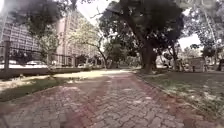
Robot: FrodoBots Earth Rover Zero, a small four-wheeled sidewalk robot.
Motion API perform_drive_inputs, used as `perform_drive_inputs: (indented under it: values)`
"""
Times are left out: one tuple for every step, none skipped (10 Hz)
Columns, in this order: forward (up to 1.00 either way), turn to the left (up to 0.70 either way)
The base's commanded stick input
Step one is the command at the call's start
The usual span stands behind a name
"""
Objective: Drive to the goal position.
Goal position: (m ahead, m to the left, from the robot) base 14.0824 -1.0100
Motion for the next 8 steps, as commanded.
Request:
perform_drive_inputs:
  values:
    - [0.7,0.0]
    - [0.7,0.0]
    - [0.7,0.0]
    - [0.7,0.0]
    - [0.7,-0.35]
    - [0.7,-0.16]
    - [0.7,0.0]
    - [0.7,0.0]
